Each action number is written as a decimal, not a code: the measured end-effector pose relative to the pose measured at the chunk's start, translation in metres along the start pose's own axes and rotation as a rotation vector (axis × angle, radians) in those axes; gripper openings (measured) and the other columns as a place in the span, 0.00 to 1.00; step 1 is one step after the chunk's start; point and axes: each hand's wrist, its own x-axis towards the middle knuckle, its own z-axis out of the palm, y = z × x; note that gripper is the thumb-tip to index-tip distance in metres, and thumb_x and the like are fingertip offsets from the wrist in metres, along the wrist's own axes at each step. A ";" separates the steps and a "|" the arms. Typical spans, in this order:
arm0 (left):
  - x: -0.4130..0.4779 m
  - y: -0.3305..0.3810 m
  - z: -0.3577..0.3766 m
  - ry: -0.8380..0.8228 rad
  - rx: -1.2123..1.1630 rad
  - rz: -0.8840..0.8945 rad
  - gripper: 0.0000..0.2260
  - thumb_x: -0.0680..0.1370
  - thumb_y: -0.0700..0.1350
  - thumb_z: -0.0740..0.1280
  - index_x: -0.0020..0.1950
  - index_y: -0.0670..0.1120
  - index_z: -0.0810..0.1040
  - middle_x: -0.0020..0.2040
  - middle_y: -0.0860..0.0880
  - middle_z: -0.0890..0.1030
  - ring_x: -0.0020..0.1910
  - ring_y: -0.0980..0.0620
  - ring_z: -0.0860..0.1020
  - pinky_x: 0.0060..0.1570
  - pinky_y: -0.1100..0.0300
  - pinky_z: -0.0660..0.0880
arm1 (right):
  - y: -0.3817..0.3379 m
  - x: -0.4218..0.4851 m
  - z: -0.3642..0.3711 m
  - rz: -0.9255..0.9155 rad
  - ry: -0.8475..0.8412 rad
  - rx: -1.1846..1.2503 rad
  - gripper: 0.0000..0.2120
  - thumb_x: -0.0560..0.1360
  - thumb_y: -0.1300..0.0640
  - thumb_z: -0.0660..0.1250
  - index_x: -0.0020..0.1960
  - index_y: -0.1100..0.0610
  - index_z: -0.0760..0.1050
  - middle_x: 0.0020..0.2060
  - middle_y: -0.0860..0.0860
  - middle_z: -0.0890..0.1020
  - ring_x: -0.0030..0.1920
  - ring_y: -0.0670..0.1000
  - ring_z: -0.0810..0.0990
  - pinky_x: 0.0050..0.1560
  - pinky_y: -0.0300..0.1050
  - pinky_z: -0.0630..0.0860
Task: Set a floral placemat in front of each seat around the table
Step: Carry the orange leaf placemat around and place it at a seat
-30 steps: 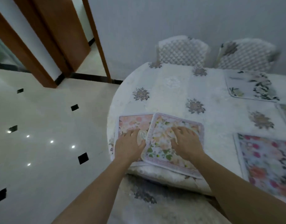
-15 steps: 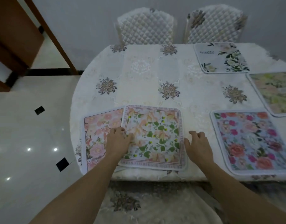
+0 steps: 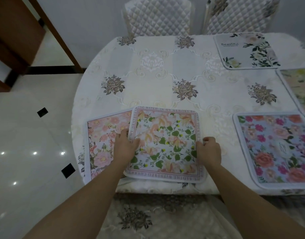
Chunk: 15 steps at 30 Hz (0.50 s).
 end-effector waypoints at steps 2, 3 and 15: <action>0.002 -0.001 0.002 -0.010 -0.068 0.002 0.21 0.78 0.49 0.69 0.68 0.46 0.68 0.55 0.46 0.78 0.48 0.46 0.79 0.48 0.48 0.79 | -0.003 0.004 0.000 0.025 -0.050 0.071 0.13 0.77 0.49 0.63 0.56 0.57 0.71 0.52 0.57 0.78 0.49 0.57 0.77 0.47 0.52 0.76; 0.001 0.001 0.002 -0.010 -0.088 -0.005 0.20 0.78 0.49 0.68 0.67 0.45 0.69 0.52 0.46 0.79 0.46 0.46 0.79 0.45 0.48 0.80 | -0.004 0.005 -0.001 0.020 -0.078 0.118 0.11 0.78 0.50 0.63 0.54 0.57 0.71 0.50 0.56 0.79 0.47 0.55 0.78 0.44 0.49 0.75; -0.028 0.042 -0.032 -0.073 -0.119 0.094 0.07 0.84 0.47 0.58 0.57 0.45 0.69 0.42 0.51 0.74 0.35 0.56 0.74 0.31 0.63 0.69 | -0.035 -0.018 -0.049 -0.131 -0.103 0.323 0.10 0.81 0.50 0.58 0.50 0.55 0.73 0.45 0.53 0.81 0.46 0.55 0.81 0.49 0.56 0.79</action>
